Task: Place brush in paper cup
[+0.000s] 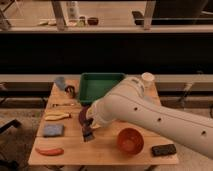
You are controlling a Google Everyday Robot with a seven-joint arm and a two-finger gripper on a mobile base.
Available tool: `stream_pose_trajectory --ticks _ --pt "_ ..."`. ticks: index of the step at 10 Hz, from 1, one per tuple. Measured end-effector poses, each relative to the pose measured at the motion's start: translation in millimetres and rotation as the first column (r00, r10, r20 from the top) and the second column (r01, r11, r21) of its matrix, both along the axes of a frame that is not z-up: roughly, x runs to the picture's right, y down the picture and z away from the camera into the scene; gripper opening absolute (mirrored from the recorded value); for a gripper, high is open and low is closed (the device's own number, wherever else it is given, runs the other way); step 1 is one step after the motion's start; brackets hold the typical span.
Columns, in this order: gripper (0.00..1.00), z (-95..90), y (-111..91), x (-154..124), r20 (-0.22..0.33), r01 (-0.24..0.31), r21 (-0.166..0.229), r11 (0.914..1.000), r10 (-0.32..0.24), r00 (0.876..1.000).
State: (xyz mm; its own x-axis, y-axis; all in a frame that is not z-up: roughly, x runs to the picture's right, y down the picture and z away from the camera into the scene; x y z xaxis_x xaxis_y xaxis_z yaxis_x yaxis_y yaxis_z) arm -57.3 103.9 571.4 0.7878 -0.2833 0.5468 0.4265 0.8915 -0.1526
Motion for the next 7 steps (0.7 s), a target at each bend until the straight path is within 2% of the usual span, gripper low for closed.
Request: stream_pose_trajectory --ticks 3,6,7 --pt "0.00 -40.6 -40.4 1.5 -0.026 0.021 0.086 0.9961 -0.019 0.999" --pt "0.00 -71.5 -89.6 14.1 -0.063 0.025 0.178 0.9836 -0.014 0.998" --pt "0.00 -75.9 -100.9 21.3 -0.075 0.022 0.201 0.9793 -0.007 0.997"
